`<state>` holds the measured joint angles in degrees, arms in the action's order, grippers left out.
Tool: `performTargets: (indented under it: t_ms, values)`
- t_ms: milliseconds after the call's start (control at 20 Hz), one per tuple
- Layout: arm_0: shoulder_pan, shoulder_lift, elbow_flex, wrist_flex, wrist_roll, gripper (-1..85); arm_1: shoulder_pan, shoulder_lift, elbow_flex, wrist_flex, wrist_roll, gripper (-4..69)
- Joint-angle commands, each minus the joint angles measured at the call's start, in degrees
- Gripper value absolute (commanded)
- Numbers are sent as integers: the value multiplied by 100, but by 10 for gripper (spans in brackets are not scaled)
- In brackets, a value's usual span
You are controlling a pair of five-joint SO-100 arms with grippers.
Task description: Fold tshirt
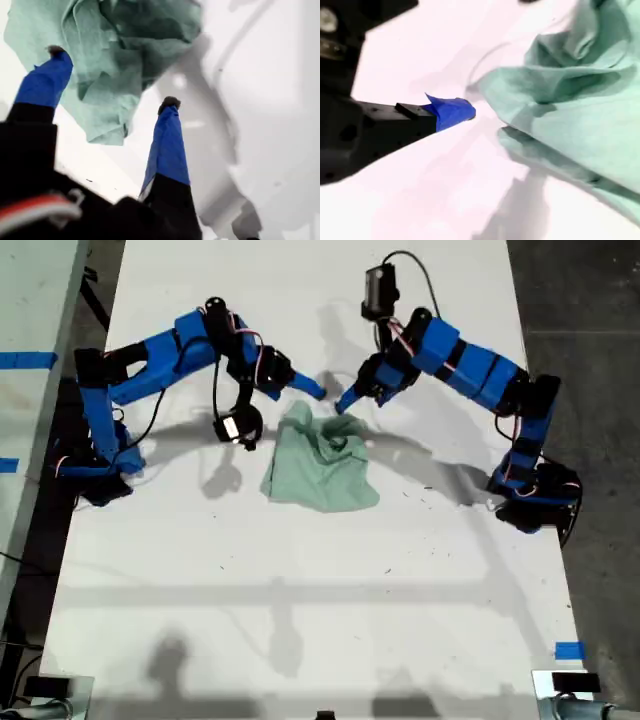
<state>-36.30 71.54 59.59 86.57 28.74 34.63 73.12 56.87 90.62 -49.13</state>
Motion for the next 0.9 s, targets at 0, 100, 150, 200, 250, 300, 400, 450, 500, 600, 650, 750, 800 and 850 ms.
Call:
performTargets:
  t_ms: [0, 100, 150, 200, 250, 300, 400, 450, 500, 600, 650, 750, 800, 850]
  values:
    - [-896, 1248, 272, 53, 519, 535, 940, 1072, 220, 334, -545, 329]
    - [-1301, 1872, 958, -114, 650, 509, 1397, 1767, 967, 352, -800, 320]
    - [-1433, 2268, 1521, -334, 729, 457, 1591, 2197, 1494, 334, -853, 312]
    - [-1512, 2733, 2224, -615, 782, 387, 1731, 2698, 2101, 281, -888, 292]
    - [-1529, 3190, 2962, -923, 782, 324, 1854, 3208, 2760, 255, -896, 249]
    - [-1485, 3630, 3656, -1222, 782, 257, 1898, 3744, 3437, 193, -888, 200]
    - [-1107, 4430, 4966, -1837, 712, 143, 1758, 4720, 4729, 105, -686, 79]
    - [-844, 4799, 5563, -2136, 492, 71, 1503, 5168, 5291, 18, -431, 56]
    - [-527, 5203, 6144, -2479, 272, 1, 1125, 5634, 5810, -149, -62, 32]
    - [237, 6144, 7418, -3375, -316, 1, 308, 6442, 6645, -422, 923, 26]
    - [589, 6601, 7980, -3674, -756, 1, 0, 6899, 7128, -606, 1424, -10]
    - [1143, 7523, 9185, -4263, -1512, 1, -729, 7919, 8306, -1266, 2136, -11]
    - [1362, 8060, 9853, -4588, -1881, 1, -1011, 8341, 8903, -1485, 2496, -11]
    - [1556, 8552, 10433, -4834, -2188, 1, -1310, 8710, 9439, -1696, 2777, -11]
